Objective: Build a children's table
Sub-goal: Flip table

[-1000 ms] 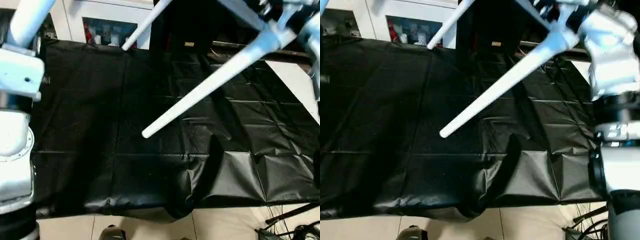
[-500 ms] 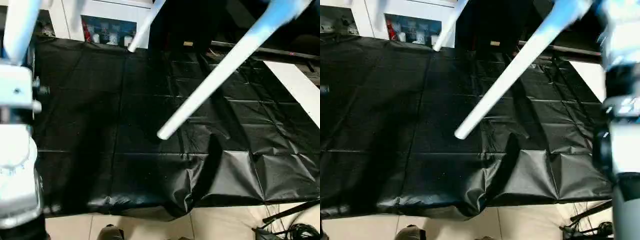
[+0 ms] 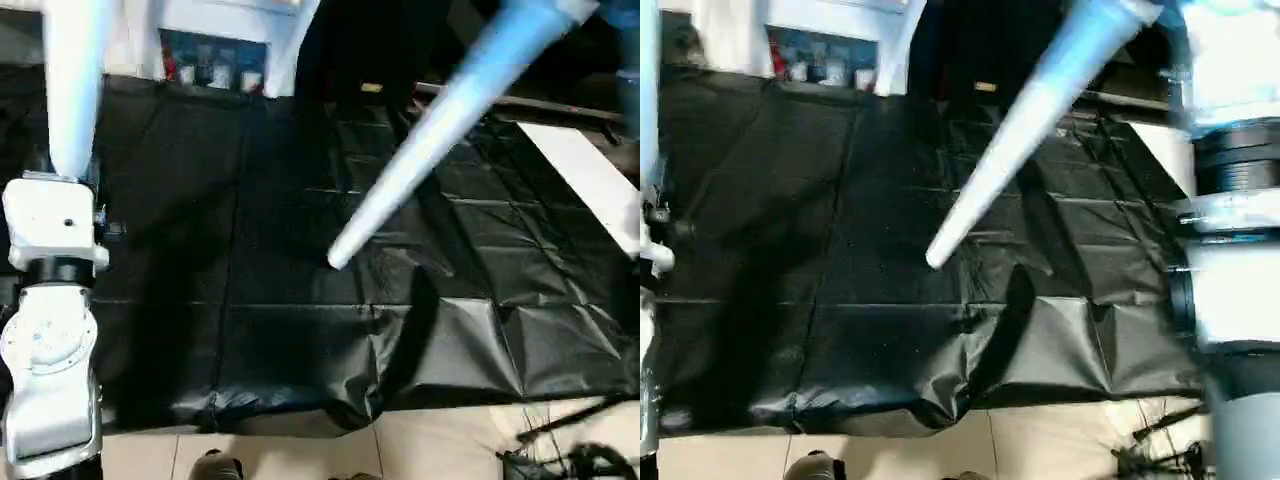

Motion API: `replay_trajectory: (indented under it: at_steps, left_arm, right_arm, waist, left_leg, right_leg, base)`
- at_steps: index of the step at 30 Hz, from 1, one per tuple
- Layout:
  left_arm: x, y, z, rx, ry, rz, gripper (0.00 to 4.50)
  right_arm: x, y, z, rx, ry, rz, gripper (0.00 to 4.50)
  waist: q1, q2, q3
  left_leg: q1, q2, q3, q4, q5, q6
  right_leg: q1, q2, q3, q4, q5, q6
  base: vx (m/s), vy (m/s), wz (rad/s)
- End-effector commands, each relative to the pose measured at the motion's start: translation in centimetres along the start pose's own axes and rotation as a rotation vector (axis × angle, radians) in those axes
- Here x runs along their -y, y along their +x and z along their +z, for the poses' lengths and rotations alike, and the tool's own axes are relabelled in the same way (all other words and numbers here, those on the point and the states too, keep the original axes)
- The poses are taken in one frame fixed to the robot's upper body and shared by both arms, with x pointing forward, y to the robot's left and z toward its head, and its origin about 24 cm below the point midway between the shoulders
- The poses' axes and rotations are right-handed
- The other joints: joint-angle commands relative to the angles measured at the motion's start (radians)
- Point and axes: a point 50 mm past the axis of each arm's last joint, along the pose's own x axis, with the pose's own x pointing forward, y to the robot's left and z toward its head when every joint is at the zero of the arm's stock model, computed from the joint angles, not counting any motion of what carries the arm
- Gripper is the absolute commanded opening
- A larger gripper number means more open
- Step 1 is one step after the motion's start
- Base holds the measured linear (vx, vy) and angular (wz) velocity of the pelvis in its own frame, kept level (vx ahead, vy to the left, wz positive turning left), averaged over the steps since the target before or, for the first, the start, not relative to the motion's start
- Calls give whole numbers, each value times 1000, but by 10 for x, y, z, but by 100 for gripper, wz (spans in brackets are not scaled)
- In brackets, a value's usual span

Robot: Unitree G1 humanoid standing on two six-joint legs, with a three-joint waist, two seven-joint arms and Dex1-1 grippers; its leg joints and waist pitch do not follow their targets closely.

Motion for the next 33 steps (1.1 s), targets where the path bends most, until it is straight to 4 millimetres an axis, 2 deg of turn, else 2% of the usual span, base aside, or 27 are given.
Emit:
replay_trajectory:
  at_steps: [1, 2, 3, 5, 6, 7, 9, 11, 15, 17, 19, 21, 23, 24, 26, 29, 31, 33]
  left_arm:
    - [2, 1, 6, 32, -5, 1, 155]
    - [2, 1, 6, 32, -6, 0, 154]
    - [4, 1, 6, 31, -13, -3, 154]
    - [5, 2, 6, 39, -2, -11, 153]
    - [5, 2, 7, 41, 0, -13, 153]
    - [5, 2, 7, 45, 4, -16, 152]
    - [5, 2, 6, 41, 4, -15, 151]
    - [5, 2, 6, 39, 4, -15, 151]
    - [5, 0, 1, 25, 9, -15, 151]
    - [5, -1, -2, 17, 13, -13, 151]
    - [5, -4, -6, 12, 19, -7, 151]
    - [6, -7, -10, 15, 19, 2, 151]
    - [6, -11, -13, 13, 22, 4, 151]
    - [6, -15, -17, 12, 18, 12, 151]
    - [5, -18, -19, 10, 13, 23, 151]
    - [3, -23, -24, 5, 1, 42, 151]
    - [2, -25, -27, -2, -8, 51, 151]
    - [0, -28, -34, -25, -17, 71, 151]
  right_arm:
    - [-2, -3, 3, 49, -6, -27, 385]
    - [-3, -3, 3, 50, -6, -26, 392]
    - [-9, -2, 3, 65, -3, -13, 402]
    - [-11, -2, 3, 76, -2, -16, 414]
    - [-11, -1, 4, 86, 4, -26, 423]
    - [-12, -1, 4, 104, 9, -34, 426]
    - [-15, -1, 4, 116, 26, -36, 427]
    - [-16, -1, 3, 119, 31, -33, 427]
    - [-32, -1, 2, 152, 116, -18, 427]
    - [-39, 0, 1, 157, 142, -21, 427]
    - [-48, 0, -1, 159, 162, -25, 427]
    - [-56, -1, -4, 158, 179, -46, 427]
    - [-61, -3, -8, 146, 184, -94, 427]
    - [-59, -8, -12, 130, 197, -221, 427]
    - [-57, -13, -16, 118, 229, -339, 427]
    - [-58, -27, -33, 120, 401, -555, 427]
    - [-62, -33, -38, 136, 455, -603, 450]
    - [-77, -43, -46, 165, 537, -638, 450]
  waist:
    - [-4, 37, -80]
    - [-6, 36, -80]
    - [-7, 39, -81]
    - [-9, 36, -85]
    - [-9, 41, -87]
    - [-11, 35, -89]
    - [-17, 35, -90]
    - [-21, 32, -90]
    - [-26, 36, -88]
    - [-27, 36, -89]
    - [-26, 39, -88]
    - [-27, 34, -88]
    - [-28, 36, -87]
    - [-30, 33, -85]
    - [-31, 30, -86]
    - [-33, 32, -84]
    - [-33, 35, -85]
    - [-33, 36, -86]
  left_leg:
    - [43, 36, -16, -73, -178, -21]
    - [44, 35, -16, -74, -183, -26]
    - [48, 35, -18, -78, -220, -39]
    - [48, 33, -20, -77, -231, -43]
    - [49, 34, -22, -79, -220, -45]
    - [44, 33, -22, -78, -200, -45]
    - [43, 30, -19, -75, -173, -30]
    - [43, 30, -17, -72, -159, -15]
    - [45, 32, -17, -74, -154, -4]
    - [47, 33, -18, -75, -166, -9]
    - [48, 33, -18, -77, -175, -18]
    - [47, 31, -18, -79, -176, -25]
    - [51, 32, -19, -81, -195, -37]
    - [49, 31, -18, -82, -194, -42]
    - [52, 29, -17, -83, -201, -54]
    - [56, 27, -16, -86, -231, -58]
    - [58, 28, -17, -87, -247, -57]
    - [59, 28, -16, -87, -249, -54]
  right_leg:
    - [36, -62, 39, -66, -54, -177]
    - [36, -60, 38, -66, -49, -173]
    - [34, -60, 36, -69, -59, -164]
    - [36, -61, 35, -69, -66, -161]
    - [37, -61, 34, -66, -49, -164]
    - [42, -60, 33, -64, -23, -165]
    - [43, -59, 35, -62, 25, -176]
    - [44, -61, 36, -61, 35, -187]
    - [44, -60, 38, -63, 33, -187]
    - [43, -62, 37, -65, 13, -186]
    - [42, -61, 37, -67, -1, -182]
    - [43, -61, 38, -69, -7, -174]
    - [41, -63, 38, -70, -30, -168]
    - [41, -62, 39, -71, -38, -164]
    - [38, -62, 40, -72, -59, -150]
    - [36, -59, 41, -77, -84, -131]
    - [35, -61, 42, -78, -87, -123]
    - [35, -60, 41, -79, -74, -119]
  base:
    - [0, 0, 0]
    - [0, 0, 0]
    - [0, 0, 0]
    - [0, 0, 0]
    - [0, 0, 0]
    - [0, 0, 0]
    - [0, 0, 0]
    - [0, 0, 0]
    - [0, 0, 0]
    - [0, 0, 0]
    - [0, 0, 0]
    - [0, 0, 0]
    - [0, 0, 0]
    - [0, 0, 0]
    - [0, 0, 0]
    - [0, 0, 0]
    - [0, 0, 0]
    - [0, 0, 0]
